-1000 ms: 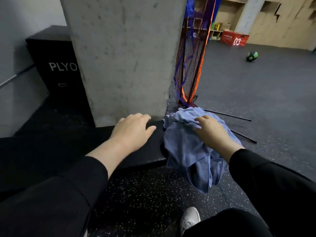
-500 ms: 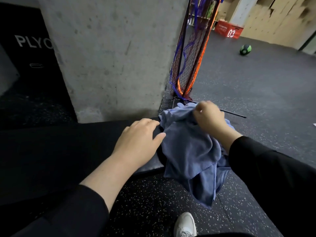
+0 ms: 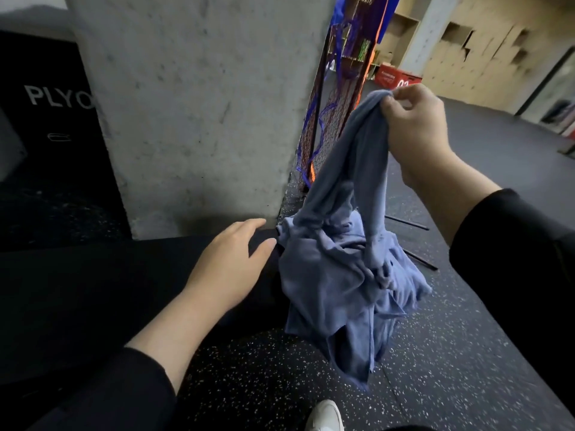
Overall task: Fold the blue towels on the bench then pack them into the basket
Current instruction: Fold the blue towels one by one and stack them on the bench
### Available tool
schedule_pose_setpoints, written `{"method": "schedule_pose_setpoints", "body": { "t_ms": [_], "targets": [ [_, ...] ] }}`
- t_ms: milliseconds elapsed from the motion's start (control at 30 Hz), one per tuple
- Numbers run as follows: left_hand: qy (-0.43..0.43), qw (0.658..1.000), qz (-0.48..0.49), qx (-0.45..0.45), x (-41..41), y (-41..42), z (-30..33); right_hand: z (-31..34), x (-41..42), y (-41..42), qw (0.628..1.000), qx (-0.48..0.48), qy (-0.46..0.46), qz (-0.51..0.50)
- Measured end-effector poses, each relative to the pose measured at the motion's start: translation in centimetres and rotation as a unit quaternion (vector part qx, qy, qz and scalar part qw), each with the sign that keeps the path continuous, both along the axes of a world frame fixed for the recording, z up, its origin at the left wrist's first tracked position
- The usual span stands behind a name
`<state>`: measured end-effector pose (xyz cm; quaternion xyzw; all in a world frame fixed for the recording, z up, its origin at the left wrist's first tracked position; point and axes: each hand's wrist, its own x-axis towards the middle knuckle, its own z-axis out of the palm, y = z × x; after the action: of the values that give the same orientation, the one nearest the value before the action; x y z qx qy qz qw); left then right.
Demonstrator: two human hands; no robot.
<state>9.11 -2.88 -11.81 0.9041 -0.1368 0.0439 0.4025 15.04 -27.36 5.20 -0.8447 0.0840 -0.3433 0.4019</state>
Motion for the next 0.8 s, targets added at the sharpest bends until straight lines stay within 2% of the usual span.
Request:
{"method": "schedule_pose_setpoints", "body": {
  "t_ms": [167,267,367,433,533,633,733,767,800],
  "targets": [
    [-0.017,0.991,0.025,-0.132,-0.3,1.5,0.7,2.2,-1.2,4.5,0.993,0.082,-0.038,0.078],
    [-0.015,0.977,0.039,-0.208,-0.4,2.8,1.6,1.3,-2.1,8.4,0.980,0.141,-0.024,0.140],
    [0.004,0.966,0.033,-0.255,-0.8,4.3,2.0,-2.0,-2.1,11.9,0.955,0.219,0.021,0.198],
    [0.018,0.961,0.042,-0.272,-0.9,5.6,1.7,-5.2,-2.0,14.0,0.949,0.243,0.056,0.194],
    [0.055,0.966,0.082,-0.237,-0.9,8.4,0.9,-10.5,-1.9,16.5,0.925,0.319,0.129,0.162],
    [0.129,0.980,0.090,-0.118,-0.9,11.3,-1.2,-15.6,-1.8,18.1,0.868,0.420,0.205,0.166],
    [0.195,0.978,0.054,-0.060,-1.3,12.8,-4.7,-18.9,-1.4,19.2,0.813,0.498,0.242,0.182],
    [0.206,0.976,0.045,-0.062,-1.4,13.0,-5.7,-19.5,-1.0,19.5,0.780,0.540,0.245,0.199],
    [0.214,0.973,0.041,-0.072,-1.5,13.1,-6.6,-19.7,-0.7,20.0,0.731,0.598,0.244,0.222]
  ]
}}
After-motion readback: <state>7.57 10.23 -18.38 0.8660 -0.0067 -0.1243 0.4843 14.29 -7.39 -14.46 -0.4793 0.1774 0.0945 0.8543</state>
